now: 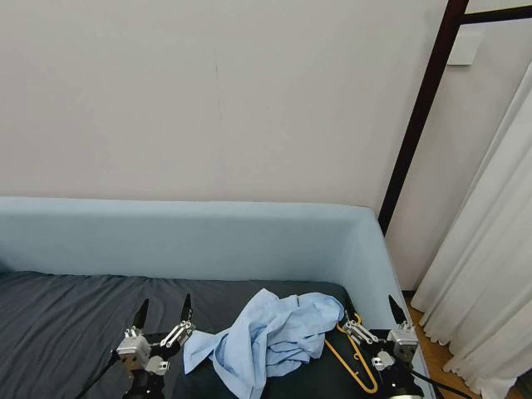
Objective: Pick up the clothes from the sofa and hang them on the clothes hanger.
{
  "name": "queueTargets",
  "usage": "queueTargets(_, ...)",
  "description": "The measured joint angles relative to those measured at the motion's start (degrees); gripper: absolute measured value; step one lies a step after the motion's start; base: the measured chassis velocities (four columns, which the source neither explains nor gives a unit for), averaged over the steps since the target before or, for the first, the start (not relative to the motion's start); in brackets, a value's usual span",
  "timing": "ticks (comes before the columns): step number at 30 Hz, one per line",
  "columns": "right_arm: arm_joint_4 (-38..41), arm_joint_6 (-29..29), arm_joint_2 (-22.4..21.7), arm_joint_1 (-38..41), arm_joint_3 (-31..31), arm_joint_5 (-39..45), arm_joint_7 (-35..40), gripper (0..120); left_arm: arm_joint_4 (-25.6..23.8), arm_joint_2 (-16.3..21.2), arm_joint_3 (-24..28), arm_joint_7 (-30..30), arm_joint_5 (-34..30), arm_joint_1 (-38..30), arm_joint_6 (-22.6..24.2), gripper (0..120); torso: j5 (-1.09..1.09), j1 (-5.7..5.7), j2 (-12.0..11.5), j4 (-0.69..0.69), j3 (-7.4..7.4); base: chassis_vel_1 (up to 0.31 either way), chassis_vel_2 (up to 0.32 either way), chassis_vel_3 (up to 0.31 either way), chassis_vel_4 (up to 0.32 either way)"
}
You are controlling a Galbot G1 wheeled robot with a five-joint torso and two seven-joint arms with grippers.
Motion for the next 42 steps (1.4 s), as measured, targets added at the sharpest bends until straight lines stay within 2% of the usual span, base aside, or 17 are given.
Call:
queueTargets(28,0.0,-0.1,-0.8,0.2,-0.4,0.6,-0.1,100,0.4,0.2,-0.2,0.5,0.1,0.1,-0.5,100,0.0,0.0,0.0,0.0,0.0,0.0,0.0,0.0,0.0)
queueTargets(30,0.1,-0.6,-1.8,0.6,-0.5,1.6,-0.1,100,0.4,0.3,-0.4,0.5,0.1,0.0,-0.5,100,0.0,0.0,0.0,-0.01,0.0,0.0,0.0,0.0,0.0)
queueTargets(36,0.7,-5.2,-8.9,4.4,-1.6,7.7,0.4,100,0.4,0.6,-1.5,0.4,0.1,0.2,-0.9,100,0.01,0.0,0.0,0.0,0.0,0.0,0.0,0.0,0.0)
queueTargets(38,0.6,-10.3,-13.8,6.3,-4.1,14.4,2.2,100,0.5,0.6,-2.2,0.0,0.3,0.2,-1.2,100,0.01,0.0,0.0,-0.01,0.0,0.0,0.0,0.0,0.0)
queueTargets(39,0.6,-10.3,-13.8,6.3,-4.1,14.4,2.2,100,0.5,0.6,-2.2,0.0,0.3,0.2,-1.2,100,0.01,0.0,0.0,-0.01,0.0,0.0,0.0,0.0,0.0)
queueTargets(42,-1.3,-18.2,-20.3,11.2,-8.0,24.1,4.6,100,1.5,0.8,-3.8,-1.3,0.7,0.1,-1.3,100,0.01,0.0,0.0,-0.01,0.0,0.0,0.0,0.0,0.0)
